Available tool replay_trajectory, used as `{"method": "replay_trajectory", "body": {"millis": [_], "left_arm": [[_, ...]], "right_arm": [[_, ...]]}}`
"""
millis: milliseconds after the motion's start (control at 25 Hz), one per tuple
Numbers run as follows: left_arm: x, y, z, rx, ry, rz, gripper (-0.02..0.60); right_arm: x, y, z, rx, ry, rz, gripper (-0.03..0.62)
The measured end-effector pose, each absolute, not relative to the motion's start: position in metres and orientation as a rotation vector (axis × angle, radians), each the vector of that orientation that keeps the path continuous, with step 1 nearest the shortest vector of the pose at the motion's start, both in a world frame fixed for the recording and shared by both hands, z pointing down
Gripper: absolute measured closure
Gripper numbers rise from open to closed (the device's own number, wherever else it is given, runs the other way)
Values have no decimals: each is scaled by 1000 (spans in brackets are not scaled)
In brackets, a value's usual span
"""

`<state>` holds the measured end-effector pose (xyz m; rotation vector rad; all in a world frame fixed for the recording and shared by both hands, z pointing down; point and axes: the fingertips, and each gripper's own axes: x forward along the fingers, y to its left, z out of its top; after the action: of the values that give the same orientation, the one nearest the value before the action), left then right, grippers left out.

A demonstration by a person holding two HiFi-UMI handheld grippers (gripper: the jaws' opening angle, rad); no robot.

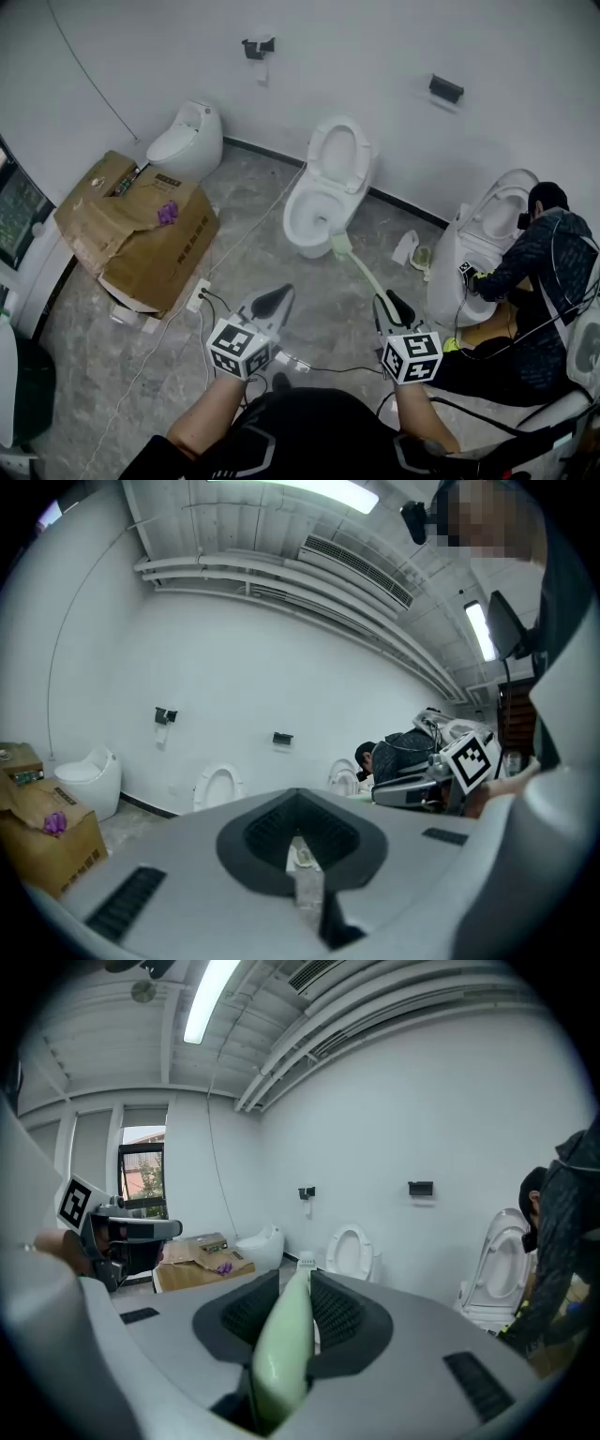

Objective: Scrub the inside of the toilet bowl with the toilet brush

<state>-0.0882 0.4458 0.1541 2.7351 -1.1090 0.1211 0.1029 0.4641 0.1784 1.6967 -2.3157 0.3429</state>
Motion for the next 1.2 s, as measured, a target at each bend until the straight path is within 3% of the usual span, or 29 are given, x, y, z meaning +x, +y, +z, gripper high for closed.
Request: {"method": "replay_trajectory", "body": {"millis": [1200], "left_arm": [[-180, 425, 160, 2771, -1034, 85, 572]], "right_arm": [[15, 448, 177, 1770, -2257, 325, 482]]}}
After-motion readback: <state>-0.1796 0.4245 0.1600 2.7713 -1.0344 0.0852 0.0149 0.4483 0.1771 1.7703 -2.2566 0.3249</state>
